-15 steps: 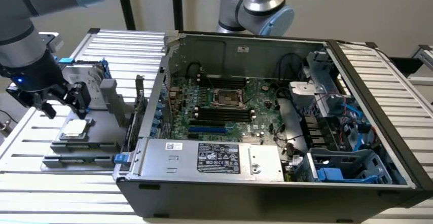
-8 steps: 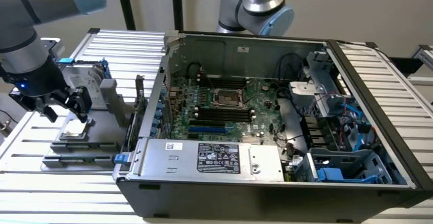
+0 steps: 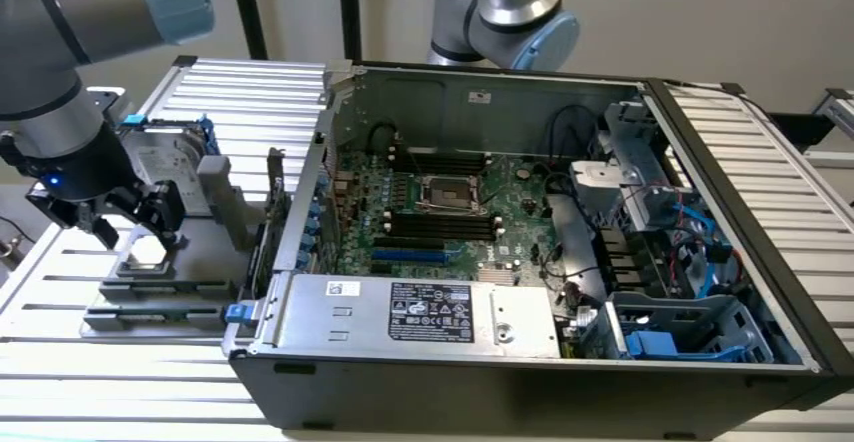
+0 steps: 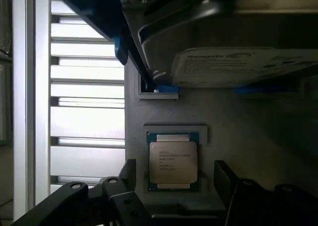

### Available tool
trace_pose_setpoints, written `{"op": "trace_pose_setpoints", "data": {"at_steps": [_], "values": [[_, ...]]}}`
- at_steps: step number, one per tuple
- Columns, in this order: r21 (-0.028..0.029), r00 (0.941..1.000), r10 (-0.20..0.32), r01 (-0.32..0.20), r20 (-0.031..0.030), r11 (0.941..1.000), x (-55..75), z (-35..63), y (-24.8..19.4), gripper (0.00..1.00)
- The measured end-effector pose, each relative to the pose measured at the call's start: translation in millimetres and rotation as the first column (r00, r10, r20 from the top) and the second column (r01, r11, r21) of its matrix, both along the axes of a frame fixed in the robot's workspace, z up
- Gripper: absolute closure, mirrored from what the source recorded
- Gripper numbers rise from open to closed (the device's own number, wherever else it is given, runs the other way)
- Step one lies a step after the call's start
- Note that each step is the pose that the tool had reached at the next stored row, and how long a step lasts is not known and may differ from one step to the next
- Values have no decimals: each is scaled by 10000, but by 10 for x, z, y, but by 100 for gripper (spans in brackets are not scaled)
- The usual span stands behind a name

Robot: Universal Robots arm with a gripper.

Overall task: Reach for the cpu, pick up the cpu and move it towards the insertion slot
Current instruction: 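Pick up the cpu and move it towards the insertion slot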

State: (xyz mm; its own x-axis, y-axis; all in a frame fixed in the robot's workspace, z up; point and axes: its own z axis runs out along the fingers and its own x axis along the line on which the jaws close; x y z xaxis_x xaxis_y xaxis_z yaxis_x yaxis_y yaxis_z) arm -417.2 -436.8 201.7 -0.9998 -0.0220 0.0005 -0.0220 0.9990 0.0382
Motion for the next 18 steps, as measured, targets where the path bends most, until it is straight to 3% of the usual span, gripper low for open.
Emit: {"op": "trace_pose_setpoints", "data": {"at_steps": [13,18], "values": [[-1,9999,102,-102,-4,9999,11,-119,0,27],[-7,9999,102,-102,-52,9999,22,-136,1,27]]}}
